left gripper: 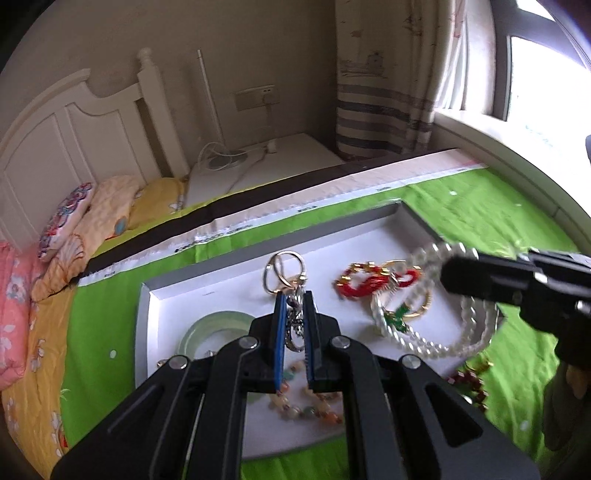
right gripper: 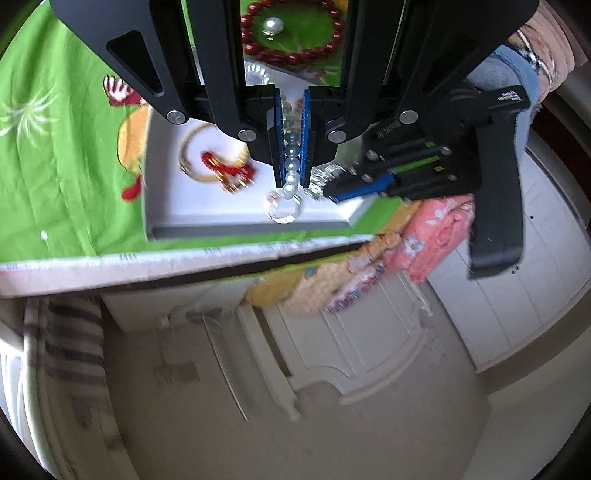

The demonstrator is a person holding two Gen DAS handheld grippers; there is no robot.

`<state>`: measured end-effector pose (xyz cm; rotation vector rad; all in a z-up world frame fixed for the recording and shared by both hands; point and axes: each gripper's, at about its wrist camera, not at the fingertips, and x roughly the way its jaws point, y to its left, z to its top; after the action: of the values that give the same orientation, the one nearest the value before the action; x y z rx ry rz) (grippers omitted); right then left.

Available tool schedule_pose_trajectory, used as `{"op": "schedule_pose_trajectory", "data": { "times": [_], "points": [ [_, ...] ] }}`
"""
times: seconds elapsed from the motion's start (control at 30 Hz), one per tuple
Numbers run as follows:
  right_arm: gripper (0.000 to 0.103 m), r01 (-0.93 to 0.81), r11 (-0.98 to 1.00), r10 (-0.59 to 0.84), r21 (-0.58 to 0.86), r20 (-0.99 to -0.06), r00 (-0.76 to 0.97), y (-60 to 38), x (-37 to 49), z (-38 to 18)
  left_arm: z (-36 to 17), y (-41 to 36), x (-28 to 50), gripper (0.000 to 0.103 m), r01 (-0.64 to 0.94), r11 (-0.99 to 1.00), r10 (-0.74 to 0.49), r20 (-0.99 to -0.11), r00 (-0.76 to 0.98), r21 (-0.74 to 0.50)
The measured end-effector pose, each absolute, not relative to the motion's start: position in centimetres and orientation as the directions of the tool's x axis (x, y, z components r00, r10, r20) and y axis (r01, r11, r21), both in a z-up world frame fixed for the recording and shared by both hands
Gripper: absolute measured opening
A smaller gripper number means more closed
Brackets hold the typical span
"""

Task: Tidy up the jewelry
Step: 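Carry the silver pendant and pearl necklace into the tray and open both tools, then move both open tools back over the remaining jewelry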

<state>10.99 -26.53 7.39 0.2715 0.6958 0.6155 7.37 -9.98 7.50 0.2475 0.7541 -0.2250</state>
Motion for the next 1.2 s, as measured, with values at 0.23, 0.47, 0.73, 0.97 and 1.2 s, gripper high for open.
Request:
{"op": "schedule_pose_trajectory", "data": {
  "times": [0.23,0.47,0.73,0.97,1.2],
  "points": [
    [0.057,-0.353,0.853,0.519,0.385,-0.547,0.657,-28.4,10.1,7.3,7.1,-9.2,7.3,0.078,0.197,0.964,-0.027,-0.667,0.744,0.18],
    [0.057,-0.325,0.856,0.499,0.402,-0.482,0.72,-32.1,6.9,9.0,8.5,-6.3,3.4,0.096,0.072,0.973,0.076,-0.6,0.796,0.218],
    [0.057,-0.222,0.885,0.427,0.408,-0.528,0.734,-35.9,3.6,7.0,6.7,-3.0,-3.0,0.1,0.007,0.989,0.092,-0.659,0.747,0.146],
    [0.057,-0.229,0.951,0.309,0.207,-0.673,0.673,-32.9,2.8,5.0,4.1,-3.2,-6.0,0.1,0.057,0.993,0.033,-0.712,0.702,0.102],
    [0.053,-0.317,0.948,0.219,0.018,-0.761,0.611,-28.3,2.8,3.0,3.4,-3.0,-6.2,0.1,0.082,0.995,-0.012,-0.723,0.691,0.062]
  ]
}}
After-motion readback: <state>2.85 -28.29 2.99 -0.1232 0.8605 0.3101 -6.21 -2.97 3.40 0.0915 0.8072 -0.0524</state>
